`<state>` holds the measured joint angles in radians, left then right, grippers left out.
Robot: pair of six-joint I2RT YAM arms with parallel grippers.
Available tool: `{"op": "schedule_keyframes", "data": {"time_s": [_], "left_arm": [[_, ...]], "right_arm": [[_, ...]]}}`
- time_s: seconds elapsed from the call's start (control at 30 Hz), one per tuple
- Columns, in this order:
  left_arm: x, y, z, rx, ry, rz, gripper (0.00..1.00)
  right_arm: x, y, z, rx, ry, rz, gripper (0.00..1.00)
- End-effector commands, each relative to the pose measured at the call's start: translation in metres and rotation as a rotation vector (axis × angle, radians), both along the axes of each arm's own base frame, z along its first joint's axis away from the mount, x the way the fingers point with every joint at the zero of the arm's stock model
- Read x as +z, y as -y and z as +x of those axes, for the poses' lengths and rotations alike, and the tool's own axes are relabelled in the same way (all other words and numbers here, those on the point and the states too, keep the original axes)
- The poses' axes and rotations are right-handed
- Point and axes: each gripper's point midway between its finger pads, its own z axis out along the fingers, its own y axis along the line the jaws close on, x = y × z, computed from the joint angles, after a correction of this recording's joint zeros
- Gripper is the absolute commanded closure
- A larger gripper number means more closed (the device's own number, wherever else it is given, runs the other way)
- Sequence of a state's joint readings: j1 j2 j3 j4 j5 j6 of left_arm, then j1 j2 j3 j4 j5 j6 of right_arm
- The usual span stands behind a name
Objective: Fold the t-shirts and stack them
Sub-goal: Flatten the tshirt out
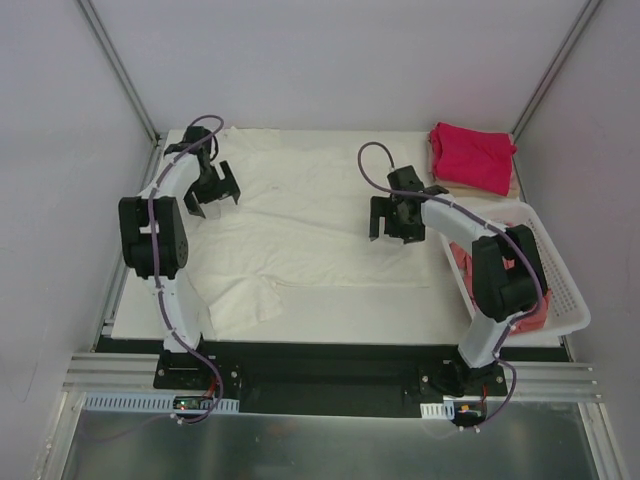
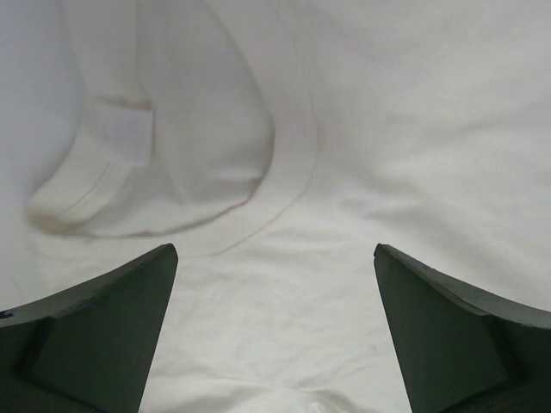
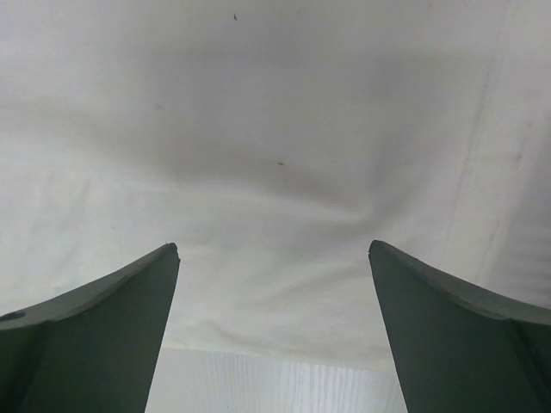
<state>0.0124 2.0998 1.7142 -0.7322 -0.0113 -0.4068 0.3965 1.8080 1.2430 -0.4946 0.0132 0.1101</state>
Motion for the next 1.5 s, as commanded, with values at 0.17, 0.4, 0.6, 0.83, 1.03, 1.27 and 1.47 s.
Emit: {"op": "schedule_keyframes", "data": {"time_s": [0.17, 0.4, 0.6, 0.83, 1.03, 1.27, 1.47], "left_arm": [[0.104, 0.022, -0.152, 0.091, 0.275, 0.047, 0.01], [0.046, 0.070, -0.265, 0.154, 0.280, -0.196, 0.01], [0.002, 0.088, -0.312, 0.183, 0.182, -0.329, 0.16], [-0.035, 0.075, -0.333, 0.234, -0.016, -0.190, 0.16], [-0.038, 0.061, -0.328, 0.281, -0.008, -0.091, 0.26], [-0.036, 0.050, -0.317, 0.284, -0.045, 0.030, 0.33], [-0.035, 0.054, -0.310, 0.246, -0.087, 0.073, 0.74]], "right_arm": [[0.085, 0.027, -0.036, -0.136, 0.296, 0.048, 0.03], [0.073, 0.047, -0.080, -0.179, 0.329, 0.083, 0.03], [0.068, 0.056, -0.089, -0.190, 0.327, 0.056, 0.03], [0.063, 0.058, -0.090, -0.186, 0.316, 0.042, 0.03], [0.057, 0.062, -0.087, -0.196, 0.306, 0.004, 0.03], [0.050, 0.060, -0.085, -0.189, 0.280, -0.004, 0.03], [0.048, 0.065, -0.085, -0.203, 0.281, -0.030, 0.03]]}}
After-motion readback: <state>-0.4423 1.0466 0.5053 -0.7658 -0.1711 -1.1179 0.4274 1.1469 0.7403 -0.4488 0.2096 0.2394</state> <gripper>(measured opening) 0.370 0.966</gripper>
